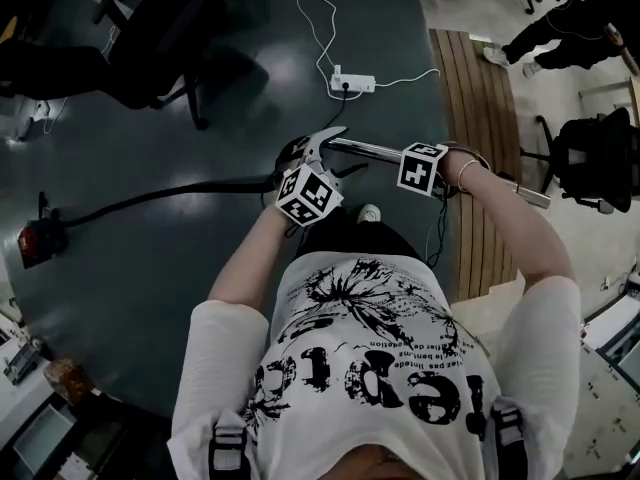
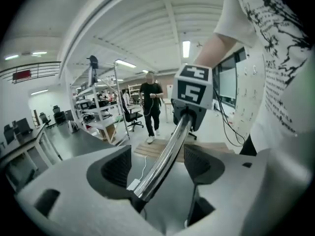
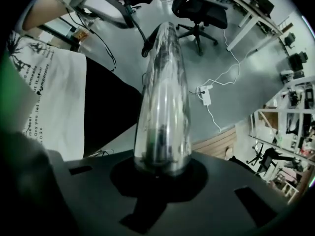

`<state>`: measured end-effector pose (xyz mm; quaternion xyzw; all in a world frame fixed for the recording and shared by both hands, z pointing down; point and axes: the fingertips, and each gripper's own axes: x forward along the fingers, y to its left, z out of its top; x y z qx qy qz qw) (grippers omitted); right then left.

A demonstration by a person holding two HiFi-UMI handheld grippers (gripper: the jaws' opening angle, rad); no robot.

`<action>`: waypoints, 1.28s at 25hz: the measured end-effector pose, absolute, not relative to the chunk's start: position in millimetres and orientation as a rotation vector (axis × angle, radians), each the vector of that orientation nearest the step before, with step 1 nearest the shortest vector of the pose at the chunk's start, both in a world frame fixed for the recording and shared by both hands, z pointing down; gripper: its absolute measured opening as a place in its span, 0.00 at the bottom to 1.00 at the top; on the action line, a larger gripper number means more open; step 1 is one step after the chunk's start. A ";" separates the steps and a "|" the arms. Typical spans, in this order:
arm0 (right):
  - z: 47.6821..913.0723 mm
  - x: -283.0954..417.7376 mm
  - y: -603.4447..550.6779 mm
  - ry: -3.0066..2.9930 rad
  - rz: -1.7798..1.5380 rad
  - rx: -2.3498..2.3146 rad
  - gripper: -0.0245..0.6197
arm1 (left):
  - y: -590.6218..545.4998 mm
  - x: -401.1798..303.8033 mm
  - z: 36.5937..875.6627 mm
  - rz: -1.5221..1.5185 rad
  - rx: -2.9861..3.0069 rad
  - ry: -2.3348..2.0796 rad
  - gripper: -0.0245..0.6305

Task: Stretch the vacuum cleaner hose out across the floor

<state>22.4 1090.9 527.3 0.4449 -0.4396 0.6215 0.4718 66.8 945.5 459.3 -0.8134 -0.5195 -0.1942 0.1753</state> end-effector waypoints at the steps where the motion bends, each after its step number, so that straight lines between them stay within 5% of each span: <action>1: 530.9 27.7 1094.8 -1.077 1.536 1.106 0.11 | 946.5 73.1 457.7 -0.558 -2.354 -1.459 0.56; 3: 538.4 37.9 1103.3 -1.086 1.554 1.142 0.11 | 952.0 84.1 460.2 -0.595 -2.434 -1.416 0.51; 6: 551.2 51.6 1123.2 -1.126 1.554 1.166 0.11 | 965.5 100.2 470.8 -0.638 -2.558 -1.258 0.15; 8: 559.5 57.4 1138.2 -1.165 1.529 1.150 0.11 | 975.7 106.3 479.3 -0.673 -2.630 -1.145 0.04; 18: 640.5 68.6 1211.1 -1.353 1.518 1.121 0.11 | 1039.8 118.6 539.5 -0.835 -2.870 -0.703 0.04; 32: 786.3 79.0 1267.0 -1.383 1.614 1.234 0.11 | 1112.9 145.8 691.5 -1.101 -2.886 -0.766 0.04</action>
